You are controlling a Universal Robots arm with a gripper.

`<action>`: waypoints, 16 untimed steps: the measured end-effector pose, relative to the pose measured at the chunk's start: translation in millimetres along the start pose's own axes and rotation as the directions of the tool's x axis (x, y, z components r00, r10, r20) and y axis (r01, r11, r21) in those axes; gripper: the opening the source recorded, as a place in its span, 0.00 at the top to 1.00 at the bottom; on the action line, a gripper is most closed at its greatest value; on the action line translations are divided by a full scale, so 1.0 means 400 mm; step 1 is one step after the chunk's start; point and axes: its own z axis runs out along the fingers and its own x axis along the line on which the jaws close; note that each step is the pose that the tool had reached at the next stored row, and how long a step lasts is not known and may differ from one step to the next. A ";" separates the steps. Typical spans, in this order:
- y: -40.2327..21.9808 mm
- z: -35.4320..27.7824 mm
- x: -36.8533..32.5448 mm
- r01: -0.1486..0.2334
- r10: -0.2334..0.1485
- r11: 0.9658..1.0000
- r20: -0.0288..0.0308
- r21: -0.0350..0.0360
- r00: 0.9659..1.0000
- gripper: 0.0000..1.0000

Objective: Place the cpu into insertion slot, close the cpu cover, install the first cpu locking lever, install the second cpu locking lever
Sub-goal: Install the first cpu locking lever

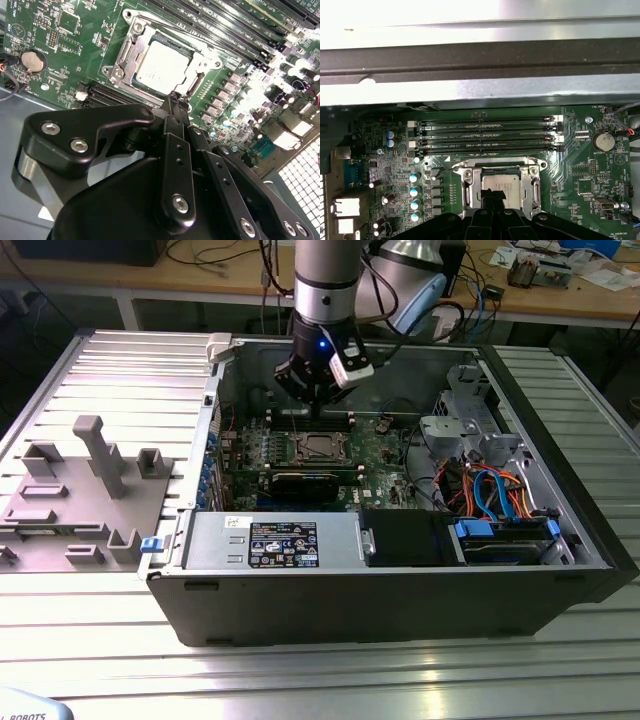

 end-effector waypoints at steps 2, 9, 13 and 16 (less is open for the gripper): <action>0.000 -0.001 0.010 0.000 0.000 1.000 0.001 0.000 1.000 0.89; 0.000 0.000 0.031 0.000 0.000 1.000 0.003 0.000 1.000 0.89; -0.001 -0.001 0.037 0.000 0.000 1.000 0.003 0.000 1.000 0.89; -0.001 -0.002 0.037 0.000 0.000 1.000 0.003 0.000 1.000 0.89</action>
